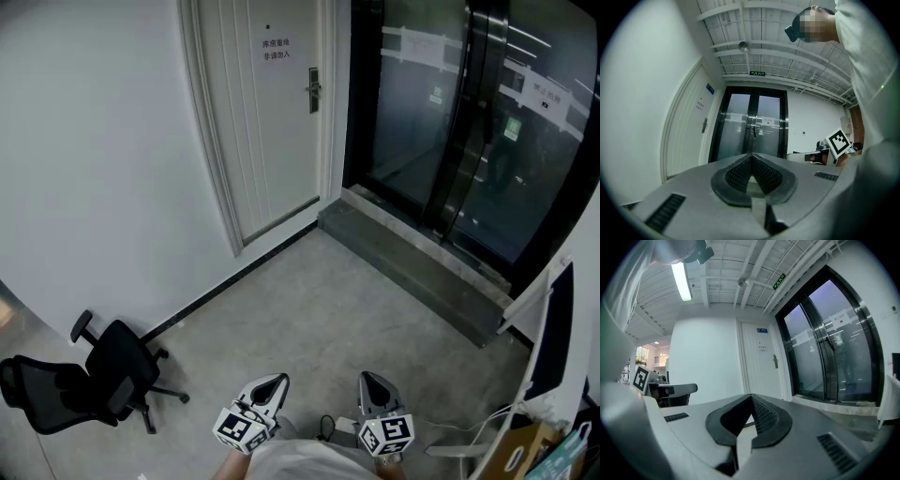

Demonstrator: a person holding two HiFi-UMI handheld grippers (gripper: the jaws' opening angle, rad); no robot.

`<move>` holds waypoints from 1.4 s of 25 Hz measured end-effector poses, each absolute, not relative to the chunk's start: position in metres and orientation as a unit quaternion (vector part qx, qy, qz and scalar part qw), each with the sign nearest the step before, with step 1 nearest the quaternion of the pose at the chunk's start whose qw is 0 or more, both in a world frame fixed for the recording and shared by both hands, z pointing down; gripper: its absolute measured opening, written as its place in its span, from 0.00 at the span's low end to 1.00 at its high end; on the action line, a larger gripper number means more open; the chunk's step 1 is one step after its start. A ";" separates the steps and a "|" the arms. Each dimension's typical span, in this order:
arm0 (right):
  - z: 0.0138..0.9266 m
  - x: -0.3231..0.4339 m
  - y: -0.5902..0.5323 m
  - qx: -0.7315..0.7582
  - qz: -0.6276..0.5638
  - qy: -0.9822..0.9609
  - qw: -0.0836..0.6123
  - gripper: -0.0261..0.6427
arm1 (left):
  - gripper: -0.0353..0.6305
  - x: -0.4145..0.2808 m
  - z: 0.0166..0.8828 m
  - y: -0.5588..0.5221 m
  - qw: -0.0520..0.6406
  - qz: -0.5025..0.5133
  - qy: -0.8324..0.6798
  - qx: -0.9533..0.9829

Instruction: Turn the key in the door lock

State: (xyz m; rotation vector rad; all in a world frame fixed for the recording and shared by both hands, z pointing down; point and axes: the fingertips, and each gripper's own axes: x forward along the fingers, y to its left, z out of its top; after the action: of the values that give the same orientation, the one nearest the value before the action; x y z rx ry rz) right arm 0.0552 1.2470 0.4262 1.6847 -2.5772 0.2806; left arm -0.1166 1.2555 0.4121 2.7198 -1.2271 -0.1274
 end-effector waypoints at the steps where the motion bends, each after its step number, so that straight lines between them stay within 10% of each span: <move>1: 0.427 0.061 1.243 0.546 0.096 -0.832 0.024 0.03 | 0.06 -0.111 0.413 1.252 0.082 -0.041 -0.409 0.908; 35: 0.426 -0.028 0.865 0.585 0.094 -0.805 0.023 0.03 | 0.06 -0.173 0.395 0.848 0.047 -0.041 -0.330 0.942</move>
State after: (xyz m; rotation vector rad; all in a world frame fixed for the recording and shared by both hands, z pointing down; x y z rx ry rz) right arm -0.0275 0.8655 0.4263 1.8131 -2.4929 0.2899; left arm -0.1728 0.8482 0.3954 2.8741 -1.0072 -0.1261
